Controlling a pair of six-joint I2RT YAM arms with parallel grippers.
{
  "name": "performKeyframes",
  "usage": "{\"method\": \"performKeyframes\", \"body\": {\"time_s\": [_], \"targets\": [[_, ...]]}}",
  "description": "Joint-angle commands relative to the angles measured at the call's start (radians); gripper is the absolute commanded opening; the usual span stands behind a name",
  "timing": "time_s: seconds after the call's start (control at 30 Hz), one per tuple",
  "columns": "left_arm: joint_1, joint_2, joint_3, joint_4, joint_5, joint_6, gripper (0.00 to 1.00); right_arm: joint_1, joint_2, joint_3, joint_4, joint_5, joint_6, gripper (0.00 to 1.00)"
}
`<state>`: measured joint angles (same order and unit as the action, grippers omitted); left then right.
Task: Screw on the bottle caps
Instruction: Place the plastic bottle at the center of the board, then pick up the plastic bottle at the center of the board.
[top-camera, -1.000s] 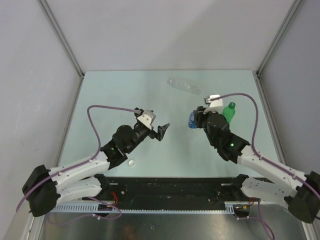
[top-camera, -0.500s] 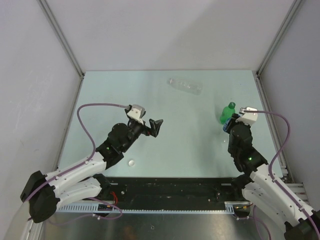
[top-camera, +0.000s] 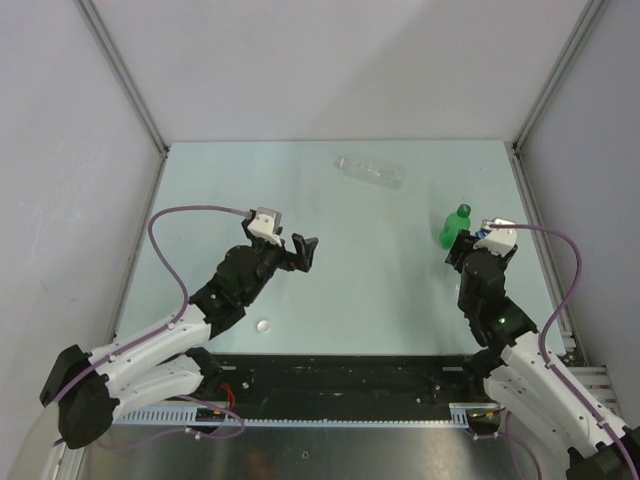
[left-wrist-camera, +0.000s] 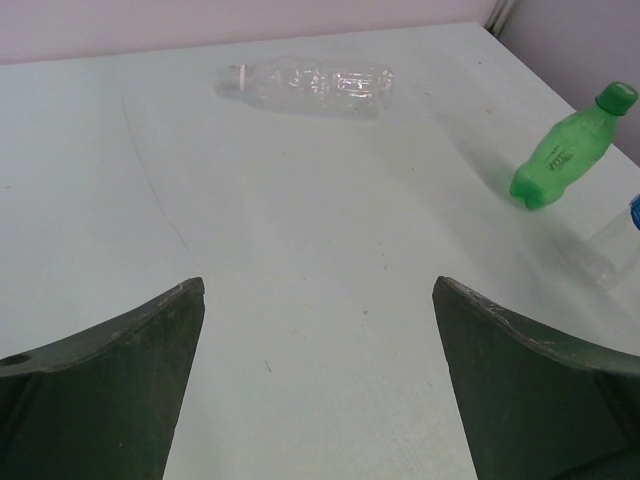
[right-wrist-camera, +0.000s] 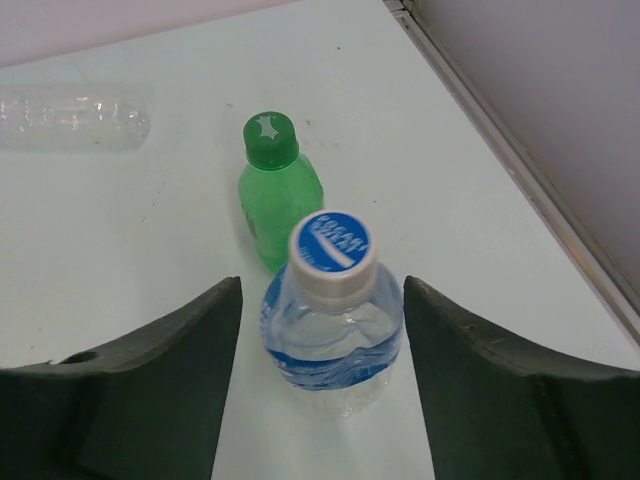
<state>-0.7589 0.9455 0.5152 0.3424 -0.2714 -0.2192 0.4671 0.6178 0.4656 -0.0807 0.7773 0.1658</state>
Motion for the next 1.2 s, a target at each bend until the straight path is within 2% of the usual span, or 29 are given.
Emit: {"method": "performKeyframes", "body": {"time_s": [0.0, 0.33, 0.63, 0.77, 1.0, 1.17], "targets": [[0.009, -0.029, -0.002, -0.001, -0.062, -0.033, 0.99, -0.004, -0.039, -0.001, -0.004, 0.015, 0.043, 0.74], [0.010, -0.073, -0.012, -0.017, -0.027, -0.041, 0.99, -0.004, -0.158, -0.001, 0.003, -0.064, 0.048, 0.98], [0.009, -0.050, 0.010, -0.056, -0.022, -0.079, 0.99, -0.004, -0.212, 0.073, -0.057, -0.157, 0.008, 0.99], [0.010, -0.042, 0.030, -0.108, -0.084, -0.117, 0.99, -0.004, -0.215, 0.121, -0.084, -0.220, -0.008, 0.99], [0.019, -0.049, 0.084, -0.301, -0.188, -0.211, 1.00, -0.005, -0.165, 0.169, -0.079, -0.279, -0.011, 0.99], [0.022, -0.139, 0.071, -0.542, -0.226, -0.373, 1.00, -0.004, -0.094, 0.194, -0.031, -0.399, -0.021, 0.99]]}}
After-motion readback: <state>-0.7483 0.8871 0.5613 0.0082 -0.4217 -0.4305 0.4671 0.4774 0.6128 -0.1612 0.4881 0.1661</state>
